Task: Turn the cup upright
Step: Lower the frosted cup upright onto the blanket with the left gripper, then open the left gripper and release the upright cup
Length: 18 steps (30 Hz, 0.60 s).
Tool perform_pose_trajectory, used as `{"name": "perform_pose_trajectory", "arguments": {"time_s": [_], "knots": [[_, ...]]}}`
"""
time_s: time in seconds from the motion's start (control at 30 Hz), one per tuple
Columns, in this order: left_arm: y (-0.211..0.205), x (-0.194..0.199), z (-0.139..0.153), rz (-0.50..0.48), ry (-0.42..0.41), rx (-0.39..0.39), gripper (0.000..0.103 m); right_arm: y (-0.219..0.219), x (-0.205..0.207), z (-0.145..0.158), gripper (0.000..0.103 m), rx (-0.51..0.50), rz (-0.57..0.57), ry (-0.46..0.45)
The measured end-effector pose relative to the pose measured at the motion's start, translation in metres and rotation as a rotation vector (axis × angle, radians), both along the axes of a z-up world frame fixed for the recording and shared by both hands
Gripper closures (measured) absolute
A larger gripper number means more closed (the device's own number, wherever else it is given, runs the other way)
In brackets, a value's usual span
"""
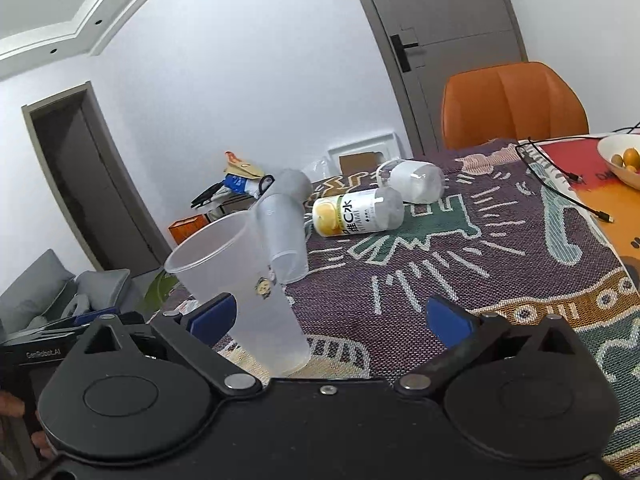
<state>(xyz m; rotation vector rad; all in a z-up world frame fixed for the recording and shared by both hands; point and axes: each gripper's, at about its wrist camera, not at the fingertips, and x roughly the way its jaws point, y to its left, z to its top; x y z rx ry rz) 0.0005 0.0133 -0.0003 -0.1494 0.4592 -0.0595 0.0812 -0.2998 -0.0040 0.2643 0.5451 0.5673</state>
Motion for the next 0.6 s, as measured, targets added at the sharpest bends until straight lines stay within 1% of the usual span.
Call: {"name": "perform_pose_trajectory", "arguments": {"time_s": [0.3,0.6], "knots": [[0.000,-0.009,-0.002,-0.002,0.028,0.023,0.000,0.001,-0.011,0.007,0.000,-0.033,0.054,-0.019],[-0.004,-0.017,-0.009,-0.005,0.049,0.057,0.000,0.004,-0.020,0.006,0.000,-0.075,0.094,-0.022]]}}
